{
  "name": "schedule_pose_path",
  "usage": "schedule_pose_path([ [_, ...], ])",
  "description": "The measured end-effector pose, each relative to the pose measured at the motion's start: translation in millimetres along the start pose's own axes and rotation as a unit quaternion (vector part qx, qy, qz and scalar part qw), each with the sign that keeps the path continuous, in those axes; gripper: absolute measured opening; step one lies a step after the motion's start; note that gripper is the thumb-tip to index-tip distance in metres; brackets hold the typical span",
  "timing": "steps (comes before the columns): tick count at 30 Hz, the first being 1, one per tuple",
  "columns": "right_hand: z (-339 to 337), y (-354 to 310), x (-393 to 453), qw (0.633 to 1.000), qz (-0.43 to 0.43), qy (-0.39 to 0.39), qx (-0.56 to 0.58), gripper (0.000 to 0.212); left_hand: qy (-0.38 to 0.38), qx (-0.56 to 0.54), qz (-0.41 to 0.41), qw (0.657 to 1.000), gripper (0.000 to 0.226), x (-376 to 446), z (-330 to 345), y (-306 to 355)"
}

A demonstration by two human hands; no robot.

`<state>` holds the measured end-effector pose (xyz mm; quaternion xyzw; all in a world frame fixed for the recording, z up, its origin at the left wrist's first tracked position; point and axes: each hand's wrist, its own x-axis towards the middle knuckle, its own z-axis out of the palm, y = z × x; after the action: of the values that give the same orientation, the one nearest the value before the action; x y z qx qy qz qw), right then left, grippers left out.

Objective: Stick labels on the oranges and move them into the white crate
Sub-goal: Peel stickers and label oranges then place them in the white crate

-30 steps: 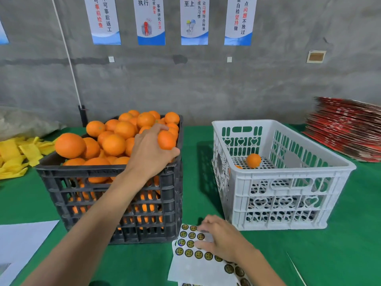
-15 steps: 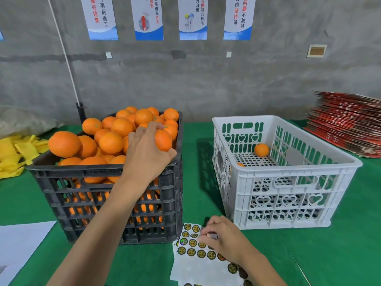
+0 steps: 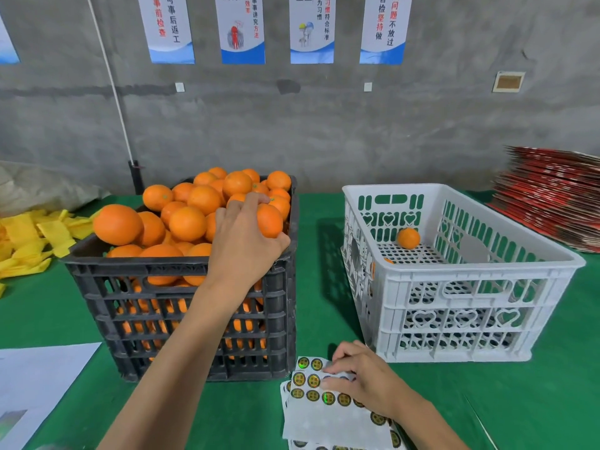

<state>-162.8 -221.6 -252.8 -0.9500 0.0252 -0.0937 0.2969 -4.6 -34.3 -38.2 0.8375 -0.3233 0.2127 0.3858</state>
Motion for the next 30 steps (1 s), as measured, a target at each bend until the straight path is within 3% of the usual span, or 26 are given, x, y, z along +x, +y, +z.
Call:
schedule_pose_path([
  [4, 4.2, 0.0, -1.1, 0.999, -0.008, 0.011, -0.033, 0.039, 0.001, 0.003, 0.003, 1.000, 0.064, 0.7, 1.0, -1.5],
  [12, 4.5, -2.4, 0.0, 0.974, 0.104, 0.006, 0.200, 0.009, 0.006, 0.006, 0.002, 1.000, 0.065, 1.5, 1.9, -2.6],
  [20, 8.7, -3.2, 0.6, 0.982, 0.111, 0.043, 0.150, 0.015, 0.008, 0.002, 0.003, 1.000, 0.065, 1.3, 3.1, -3.9],
  [26, 1.8, -23.1, 3.1, 0.975, 0.126, 0.167, 0.068, 0.024, 0.007, -0.009, 0.012, 1.000, 0.063, 2.0, 4.0, -5.0],
  [30, -31.9, -75.7, 21.0, 0.947, 0.054, 0.315, -0.005, 0.020, 0.019, -0.039, 0.027, 0.999, 0.063, 0.2, 3.9, -4.6],
])
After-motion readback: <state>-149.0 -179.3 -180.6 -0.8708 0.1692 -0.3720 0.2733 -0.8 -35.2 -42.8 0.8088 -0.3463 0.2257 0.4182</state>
